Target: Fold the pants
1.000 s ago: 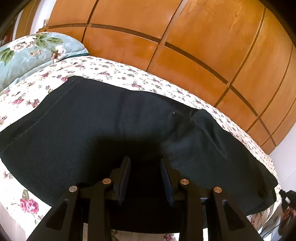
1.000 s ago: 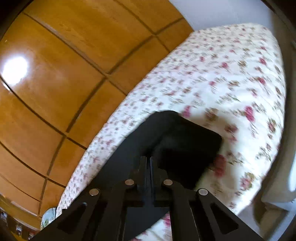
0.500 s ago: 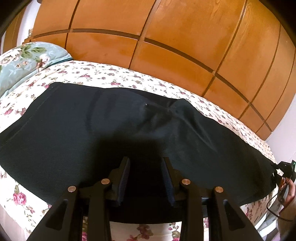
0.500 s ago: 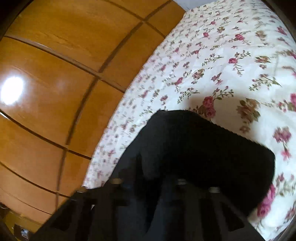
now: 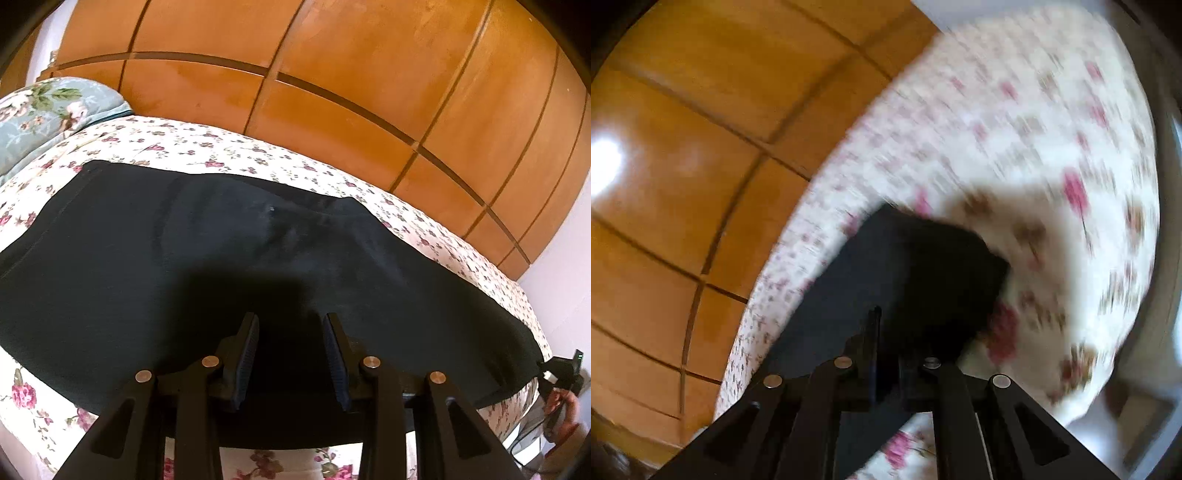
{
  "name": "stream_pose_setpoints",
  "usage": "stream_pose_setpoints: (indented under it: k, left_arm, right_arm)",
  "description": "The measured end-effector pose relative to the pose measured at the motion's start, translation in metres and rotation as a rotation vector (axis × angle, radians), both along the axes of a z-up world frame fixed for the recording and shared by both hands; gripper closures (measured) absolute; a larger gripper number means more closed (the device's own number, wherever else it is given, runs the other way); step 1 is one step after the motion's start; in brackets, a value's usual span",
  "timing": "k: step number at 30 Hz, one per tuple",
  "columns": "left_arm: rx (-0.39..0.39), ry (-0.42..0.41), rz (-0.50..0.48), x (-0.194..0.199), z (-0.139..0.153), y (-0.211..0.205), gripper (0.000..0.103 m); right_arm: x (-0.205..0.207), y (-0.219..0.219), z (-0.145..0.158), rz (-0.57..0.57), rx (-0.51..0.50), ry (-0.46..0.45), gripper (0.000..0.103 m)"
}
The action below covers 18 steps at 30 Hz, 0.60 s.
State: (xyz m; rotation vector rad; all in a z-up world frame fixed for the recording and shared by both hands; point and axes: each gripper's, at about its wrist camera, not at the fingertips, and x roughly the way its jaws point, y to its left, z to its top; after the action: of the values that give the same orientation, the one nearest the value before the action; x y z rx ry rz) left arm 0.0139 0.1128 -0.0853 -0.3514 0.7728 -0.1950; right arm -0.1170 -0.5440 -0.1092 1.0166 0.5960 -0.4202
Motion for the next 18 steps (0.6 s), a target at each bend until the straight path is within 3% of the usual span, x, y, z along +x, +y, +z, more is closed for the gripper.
stream_pose_setpoints:
  k: [2,5,9,14,18]
  left_arm:
    - [0.01,-0.002,-0.016,0.0,0.001,-0.005,0.067]
    - [0.014,-0.008,-0.044,0.0,0.004,-0.012,0.067]
    - [0.018,-0.025,-0.086,0.002,0.01,-0.025,0.067]
    - [0.049,-0.052,-0.183,0.011,0.017,-0.058,0.067]
    - [0.091,-0.064,-0.259,0.018,0.019,-0.085,0.067]
  right_arm:
    - [0.0,0.002,0.0,0.002,-0.035,-0.007,0.096]
    - [0.0,0.006,0.009,0.025,-0.066,-0.007,0.088]
    - [-0.026,0.005,0.023,-0.029,-0.095,-0.069,0.057]
    - [-0.036,-0.005,0.01,-0.086,-0.037,-0.03,0.053]
    - [-0.023,-0.013,-0.001,-0.058,0.04,-0.092,0.051]
